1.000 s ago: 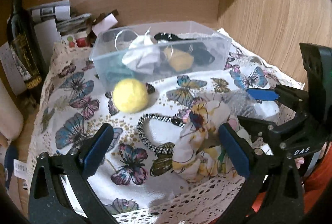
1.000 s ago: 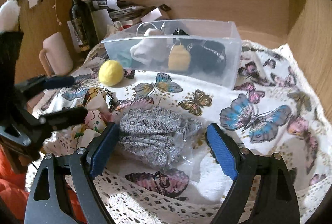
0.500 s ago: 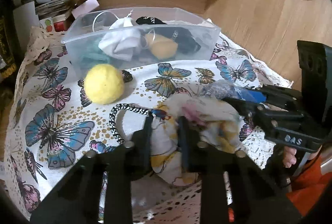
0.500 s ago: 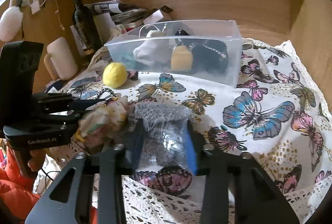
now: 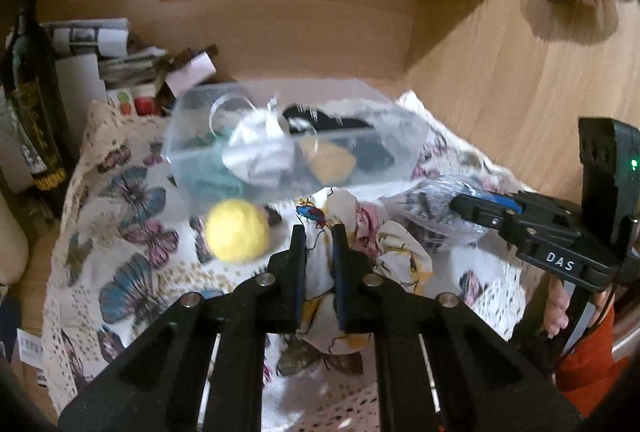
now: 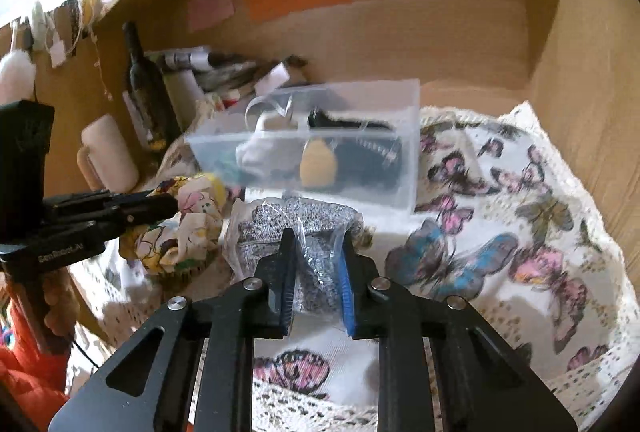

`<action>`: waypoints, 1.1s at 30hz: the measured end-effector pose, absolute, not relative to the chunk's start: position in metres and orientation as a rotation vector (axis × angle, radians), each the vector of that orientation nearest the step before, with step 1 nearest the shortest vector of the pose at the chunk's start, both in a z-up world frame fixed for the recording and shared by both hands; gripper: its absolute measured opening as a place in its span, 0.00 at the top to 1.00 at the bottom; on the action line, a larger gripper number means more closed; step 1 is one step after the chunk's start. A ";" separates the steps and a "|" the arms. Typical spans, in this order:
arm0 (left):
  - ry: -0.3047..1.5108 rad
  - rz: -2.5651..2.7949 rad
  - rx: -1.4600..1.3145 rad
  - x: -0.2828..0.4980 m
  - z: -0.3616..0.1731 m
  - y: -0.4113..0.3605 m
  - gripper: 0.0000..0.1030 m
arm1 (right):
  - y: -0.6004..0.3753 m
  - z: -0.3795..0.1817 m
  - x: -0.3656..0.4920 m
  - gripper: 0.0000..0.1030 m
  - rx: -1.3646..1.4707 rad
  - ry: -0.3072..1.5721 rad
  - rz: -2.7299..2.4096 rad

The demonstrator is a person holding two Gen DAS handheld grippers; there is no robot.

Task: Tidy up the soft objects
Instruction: 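Grasp the floral scrunchie with the left gripper while the right gripper grasps the silver glitter pouch, then carry the scrunchie and glitter pouch into the clear box and open both grippers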

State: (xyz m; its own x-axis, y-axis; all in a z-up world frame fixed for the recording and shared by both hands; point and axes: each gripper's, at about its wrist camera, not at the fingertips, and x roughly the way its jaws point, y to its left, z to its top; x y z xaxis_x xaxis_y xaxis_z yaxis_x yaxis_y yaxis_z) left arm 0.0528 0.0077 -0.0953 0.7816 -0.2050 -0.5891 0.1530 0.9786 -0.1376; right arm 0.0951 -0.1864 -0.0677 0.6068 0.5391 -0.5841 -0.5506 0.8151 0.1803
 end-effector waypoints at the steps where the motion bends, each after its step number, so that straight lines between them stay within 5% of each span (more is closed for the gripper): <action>1: 0.630 -0.189 -0.093 0.055 -0.090 0.010 0.89 | -0.188 -0.064 0.097 0.83 -0.016 0.656 0.625; 17: 0.459 -0.059 -0.101 0.093 -0.033 0.039 0.89 | -0.176 -0.010 0.138 0.83 -0.020 0.469 0.581; 33: 0.587 0.020 -0.072 0.169 -0.056 0.054 0.89 | -0.133 -0.026 0.190 0.83 -0.107 0.561 0.601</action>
State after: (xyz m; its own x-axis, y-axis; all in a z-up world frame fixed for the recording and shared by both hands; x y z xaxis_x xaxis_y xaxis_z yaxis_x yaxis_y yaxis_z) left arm 0.1685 0.0539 -0.0562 0.8324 -0.0016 -0.5542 -0.0392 0.9973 -0.0618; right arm 0.1900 -0.1329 -0.0257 0.6807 0.5063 -0.5294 -0.5632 0.8238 0.0638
